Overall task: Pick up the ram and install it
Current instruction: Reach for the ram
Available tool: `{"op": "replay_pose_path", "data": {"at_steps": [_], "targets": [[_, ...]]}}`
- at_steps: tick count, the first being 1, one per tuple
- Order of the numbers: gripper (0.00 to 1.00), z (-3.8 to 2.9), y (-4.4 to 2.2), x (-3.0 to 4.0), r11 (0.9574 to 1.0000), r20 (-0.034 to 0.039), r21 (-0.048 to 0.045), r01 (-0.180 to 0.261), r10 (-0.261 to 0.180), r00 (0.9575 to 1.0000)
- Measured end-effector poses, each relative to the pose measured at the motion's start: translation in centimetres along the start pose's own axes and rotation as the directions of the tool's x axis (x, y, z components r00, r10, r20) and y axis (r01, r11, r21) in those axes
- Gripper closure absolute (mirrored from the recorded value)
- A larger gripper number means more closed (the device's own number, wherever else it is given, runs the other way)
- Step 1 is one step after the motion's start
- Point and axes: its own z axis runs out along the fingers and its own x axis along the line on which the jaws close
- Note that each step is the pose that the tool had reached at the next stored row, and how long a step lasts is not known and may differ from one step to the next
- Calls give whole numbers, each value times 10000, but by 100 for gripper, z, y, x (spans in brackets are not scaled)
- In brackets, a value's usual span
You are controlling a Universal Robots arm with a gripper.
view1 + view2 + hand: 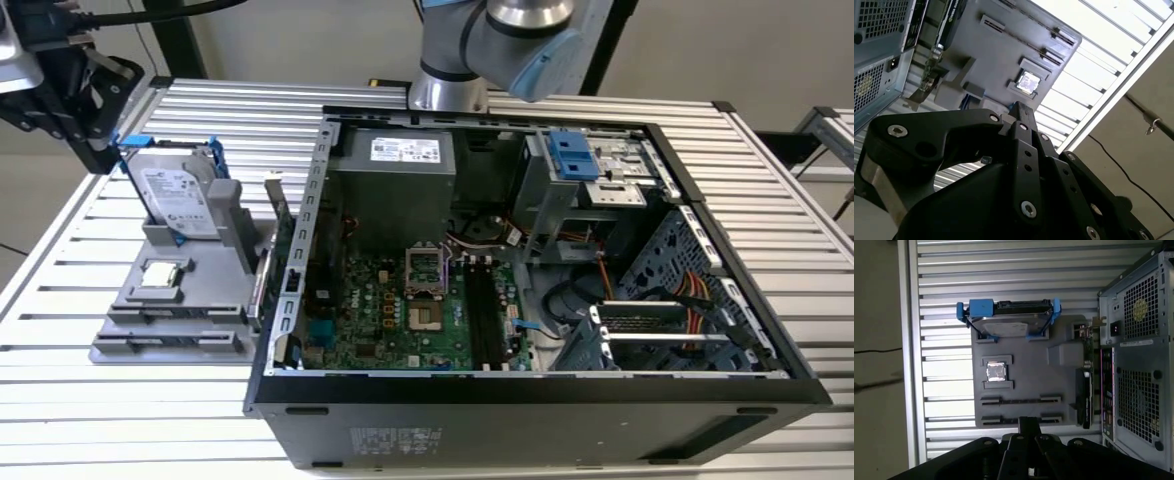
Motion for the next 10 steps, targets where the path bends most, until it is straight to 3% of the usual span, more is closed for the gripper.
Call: {"op": "replay_pose_path", "data": {"at_steps": [10], "targets": [[100, -4, -90, 15, 10000, 1, -1, 1, -1, 10000]]}}
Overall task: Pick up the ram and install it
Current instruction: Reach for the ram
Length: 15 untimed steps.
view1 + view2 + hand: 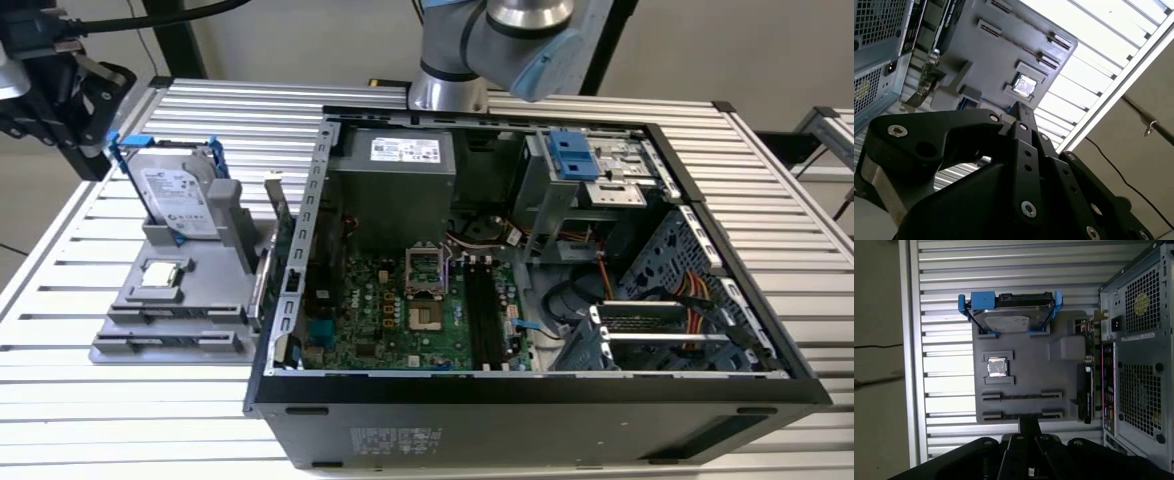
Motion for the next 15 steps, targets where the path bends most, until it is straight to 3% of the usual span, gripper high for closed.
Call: {"op": "replay_pose_path", "data": {"at_steps": [15], "targets": [[100, -11, -227, -13, 10000, 0, 1, 0, 0, 10000]]}}
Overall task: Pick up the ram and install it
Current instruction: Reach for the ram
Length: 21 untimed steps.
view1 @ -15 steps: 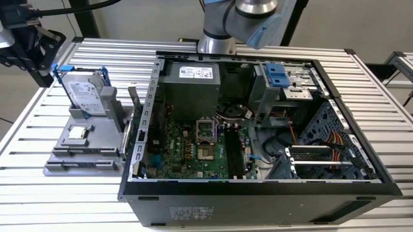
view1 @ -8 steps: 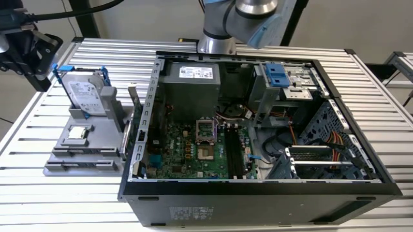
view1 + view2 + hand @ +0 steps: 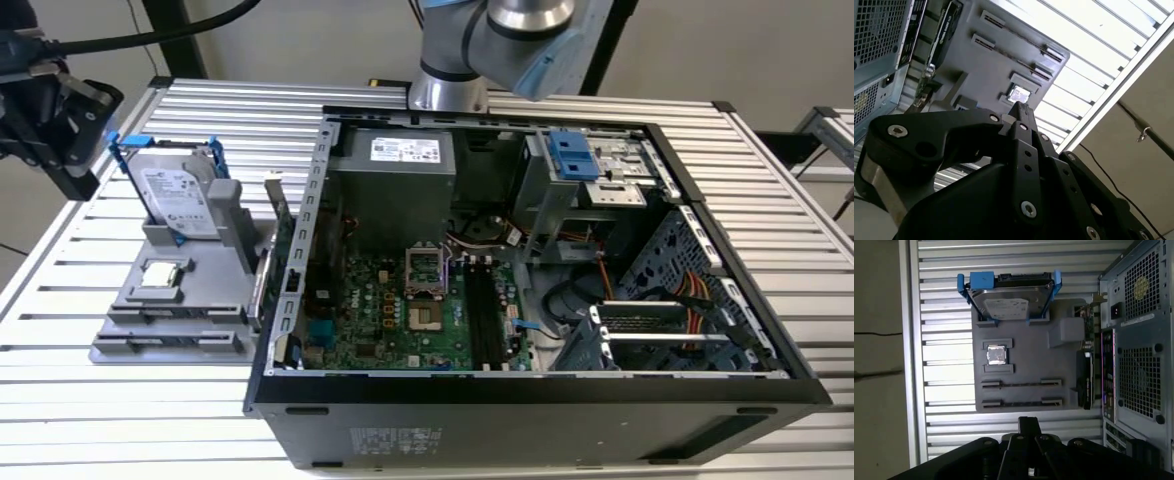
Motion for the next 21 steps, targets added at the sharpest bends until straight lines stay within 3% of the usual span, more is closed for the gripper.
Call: {"op": "replay_pose_path", "data": {"at_steps": [14, 21], "targets": [[100, -9, -186, -11, 10000, 0, 0, 0, 0, 10000], [100, -10, -214, -13, 10000, 0, 0, -1, 1, 10000]]}}
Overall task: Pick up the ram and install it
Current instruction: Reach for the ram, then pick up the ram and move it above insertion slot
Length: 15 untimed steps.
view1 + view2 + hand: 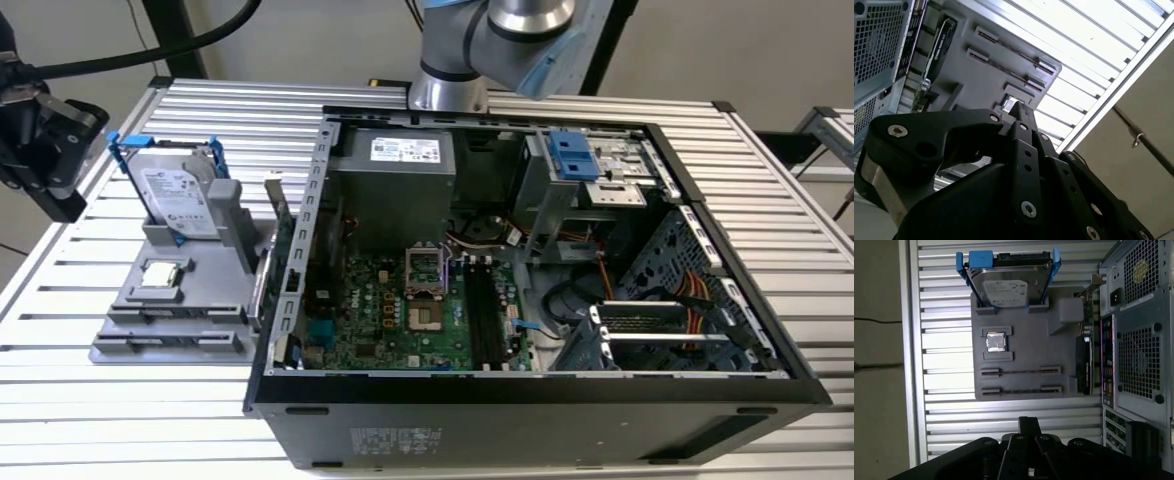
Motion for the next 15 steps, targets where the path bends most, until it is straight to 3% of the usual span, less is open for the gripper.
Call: {"op": "replay_pose_path", "data": {"at_steps": [15], "targets": [[100, -1, -18, -4, 9999, -5, 0, 112, -112, 9999]]}}
